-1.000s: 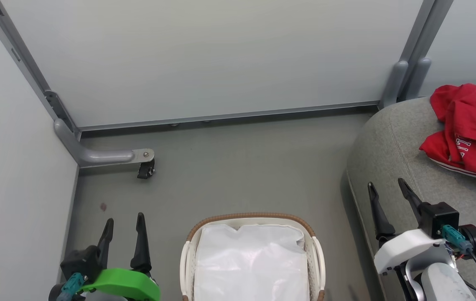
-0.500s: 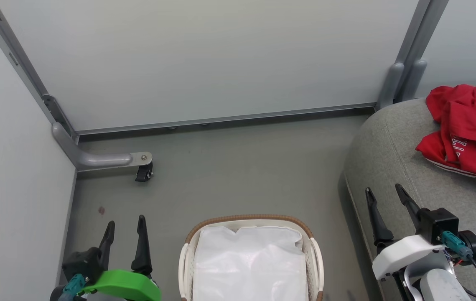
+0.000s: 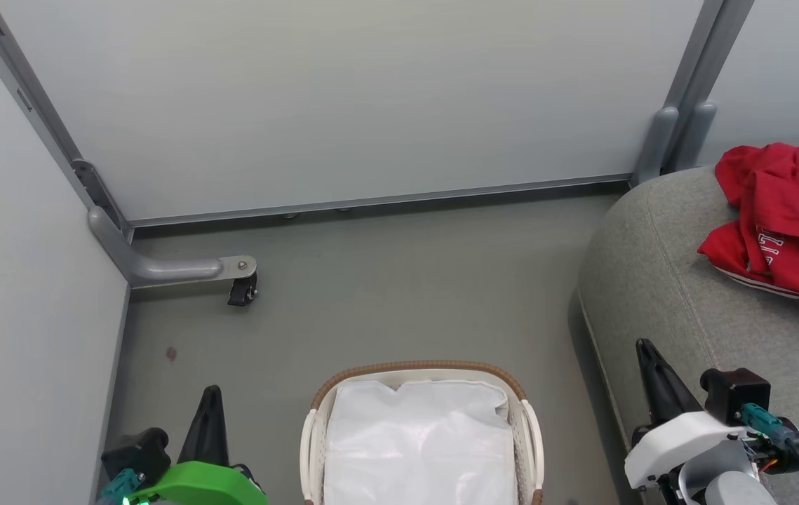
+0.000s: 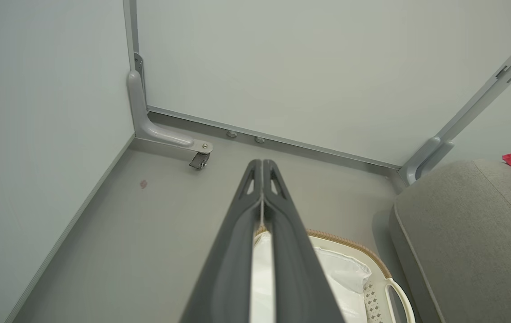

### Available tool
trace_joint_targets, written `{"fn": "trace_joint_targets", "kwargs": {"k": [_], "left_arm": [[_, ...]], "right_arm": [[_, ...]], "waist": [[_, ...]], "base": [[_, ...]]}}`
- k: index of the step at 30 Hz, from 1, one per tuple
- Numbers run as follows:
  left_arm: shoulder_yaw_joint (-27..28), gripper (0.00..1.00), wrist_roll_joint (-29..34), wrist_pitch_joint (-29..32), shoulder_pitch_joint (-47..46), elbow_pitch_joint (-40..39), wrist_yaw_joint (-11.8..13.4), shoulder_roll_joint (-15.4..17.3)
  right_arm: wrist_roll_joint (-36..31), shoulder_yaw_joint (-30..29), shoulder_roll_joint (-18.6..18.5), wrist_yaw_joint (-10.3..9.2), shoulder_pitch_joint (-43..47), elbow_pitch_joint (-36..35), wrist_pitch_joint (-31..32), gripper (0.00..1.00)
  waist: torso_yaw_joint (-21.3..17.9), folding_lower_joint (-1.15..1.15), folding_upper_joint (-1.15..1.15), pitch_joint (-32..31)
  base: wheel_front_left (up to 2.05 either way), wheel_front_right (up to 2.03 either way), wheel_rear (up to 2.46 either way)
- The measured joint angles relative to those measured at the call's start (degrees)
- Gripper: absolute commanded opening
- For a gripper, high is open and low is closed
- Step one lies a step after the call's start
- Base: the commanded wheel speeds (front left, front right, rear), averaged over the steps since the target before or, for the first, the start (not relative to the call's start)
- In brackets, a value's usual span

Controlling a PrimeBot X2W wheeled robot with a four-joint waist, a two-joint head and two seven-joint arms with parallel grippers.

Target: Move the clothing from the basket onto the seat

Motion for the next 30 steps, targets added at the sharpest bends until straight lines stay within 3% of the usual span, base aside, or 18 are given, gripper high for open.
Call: {"fn": "trace_joint_targets", "kwargs": {"k": [30], "left_arm": [[5.05,0.0,-24.76,7.42,-0.24,-3.65,-1.27,-0.01]], "right_arm": [[30.32,-2.07,-0.08,0.0,0.01,-3.14,7.21,0.0]], "waist": [[-0.68,0.0,0.0,-0.01]], "base": [[0.0,0.0,0.0]]}}
